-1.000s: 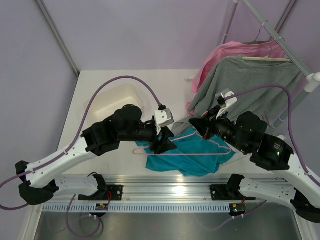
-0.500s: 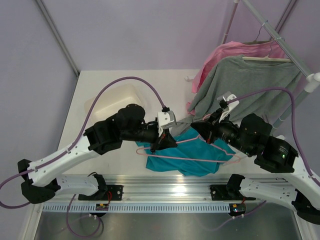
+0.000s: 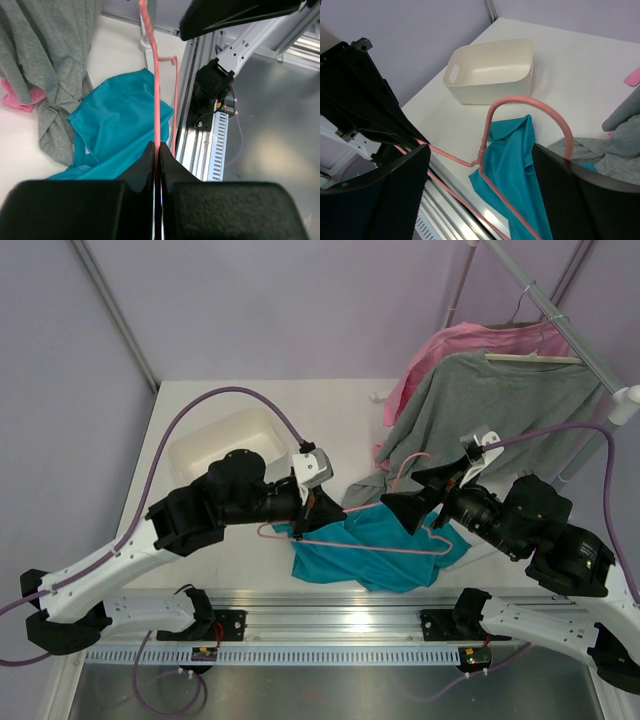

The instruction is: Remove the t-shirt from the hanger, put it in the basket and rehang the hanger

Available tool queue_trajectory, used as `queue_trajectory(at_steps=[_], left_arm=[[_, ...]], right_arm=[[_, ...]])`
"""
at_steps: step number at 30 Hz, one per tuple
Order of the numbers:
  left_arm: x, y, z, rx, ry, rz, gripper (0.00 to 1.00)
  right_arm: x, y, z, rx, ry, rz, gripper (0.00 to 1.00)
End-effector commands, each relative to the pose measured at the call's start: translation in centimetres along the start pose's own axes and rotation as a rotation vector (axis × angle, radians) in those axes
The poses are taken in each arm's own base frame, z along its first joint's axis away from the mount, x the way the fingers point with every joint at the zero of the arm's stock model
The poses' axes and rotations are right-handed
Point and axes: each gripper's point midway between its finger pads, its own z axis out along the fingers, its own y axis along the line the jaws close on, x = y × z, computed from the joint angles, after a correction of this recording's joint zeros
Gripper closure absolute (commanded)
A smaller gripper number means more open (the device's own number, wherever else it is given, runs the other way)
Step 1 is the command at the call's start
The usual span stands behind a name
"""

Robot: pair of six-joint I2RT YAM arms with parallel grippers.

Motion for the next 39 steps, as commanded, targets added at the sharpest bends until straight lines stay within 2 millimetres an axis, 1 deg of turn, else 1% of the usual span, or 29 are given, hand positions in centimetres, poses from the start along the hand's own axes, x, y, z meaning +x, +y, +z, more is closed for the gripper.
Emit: queue_trajectory(at_steps=[1,3,5,6,7,8,13,16,17,18,19,20,21,22,23,24,25,27,28,29,30,31,33,34,35,36,37,38,39], left_arm=[[-2.0,0.7,-0.5,-0.058,-0.09,-0.005,1.0],[-1.8,1.2,-0.7,-0.088,-0.092,-0.01,1.0],[-1.4,1.7,-0.9,-0.118,-0.092,-0.013,1.0],[-1.7,1.6,-1.3,-0.118,-0.111,-0.006,1.0],[-1.6,1.6,-1.3,-0.118,-0.113,-0.005,1.0],[-1.4,1.8,-1.3,-0.127,-0.114,-0.006,1.0],[-1.8,2.0,-1.5,-0.141,-0.141,-0.001,1.0],[-2.2,2.0,-1.6,-0.139,-0.171,0.02,1.0],[-2.7,2.0,-1.7,-0.141,-0.195,0.029,1.0],[-2.8,2.0,-1.6,-0.141,-0.199,0.038,1.0],[-3.0,2.0,-1.6,-0.141,-0.206,0.042,1.0],[-3.4,2.0,-1.5,-0.138,-0.224,0.05,1.0],[-3.6,2.0,-1.3,-0.134,-0.227,0.057,1.0],[-3.9,1.9,-1.2,-0.126,-0.24,0.065,1.0],[-4.5,1.6,-1.1,-0.11,-0.268,0.075,1.0],[-4.7,1.5,-1.0,-0.103,-0.276,0.077,1.0],[-5.1,1.5,-0.8,-0.099,-0.285,0.076,1.0],[-5.6,1.6,-0.1,-0.092,-0.296,0.082,1.0],[-5.7,1.7,0.2,-0.092,-0.302,0.085,1.0],[-6.5,1.7,0.3,-0.091,-0.333,0.1,1.0],[-6.6,1.9,1.0,-0.088,-0.337,0.104,1.0],[-7.7,1.7,1.2,-0.076,-0.376,0.117,1.0],[-8.5,1.4,1.8,-0.052,-0.397,0.125,1.0],[-8.4,1.3,3.0,-0.025,-0.382,0.124,1.0],[-10.1,0.9,2.9,-0.007,-0.422,0.133,1.0],[-10.6,0.8,3.3,0.0,-0.428,0.133,1.0],[-10.4,1.1,4.7,0.011,-0.409,0.13,1.0],[-11.9,0.9,4.7,0.016,-0.436,0.139,1.0],[-12.4,0.9,5.1,0.021,-0.441,0.142,1.0]], right_arm=[[-1.2,-0.3,-0.2,0.02,-0.042,0.001,0.05],[-0.8,-0.8,-0.2,0.043,-0.033,0.005,0.0],[-0.5,-1.4,-0.5,0.072,-0.036,0.013,0.01],[-0.7,-1.8,-1.0,0.086,-0.052,0.016,0.0],[-0.5,-1.9,-0.9,0.09,-0.047,0.011,0.0],[-0.7,-2.3,-1.3,0.105,-0.06,0.01,0.01],[-1.2,-2.6,-2.3,0.118,-0.071,0.013,0.0],[-1.8,-2.9,-3.3,0.13,-0.088,0.021,0.01],[-2.5,-2.9,-4.2,0.126,-0.112,0.03,0.01],[-2.6,-3.1,-4.9,0.13,-0.118,0.031,0.01],[-2.7,-3.1,-5.1,0.129,-0.118,0.031,0.01],[-3.8,-3.0,-6.3,0.118,-0.151,0.044,0.01],[-3.8,-3.1,-7.0,0.119,-0.153,0.047,0.0],[-5.1,-3.0,-8.6,0.103,-0.198,0.066,0.01],[-5.6,-3.0,-9.6,0.096,-0.219,0.082,0.01],[-5.9,-3.1,-10.7,0.089,-0.238,0.097,0.0],[-6.7,-3.3,-12.7,0.067,-0.297,0.122,0.01],[-7.4,-3.4,-14.9,0.033,-0.363,0.147,0.0],[-7.7,-3.5,-17.0,0.005,-0.413,0.162,0.0],[-7.9,-3.6,-18.0,-0.007,-0.439,0.174,0.01],[-8.0,-3.8,-19.4,-0.024,-0.465,0.186,0.0],[-8.5,-3.8,-20.5,-0.036,-0.49,0.196,0.0],[-8.3,-4.0,-21.5,-0.041,-0.489,0.195,0.0],[-8.6,-4.1,-22.2,-0.045,-0.5,0.197,0.0],[-8.6,-4.1,-22.5,-0.046,-0.498,0.194,0.0],[-8.3,-4.2,-22.5,-0.04,-0.485,0.189,0.0],[-8.5,-4.2,-23.0,-0.042,-0.49,0.186,0.01],[-8.4,-4.2,-23.1,-0.044,-0.485,0.185,0.0],[-8.4,-4.1,-23.4,-0.058,-0.488,0.184,0.0]])
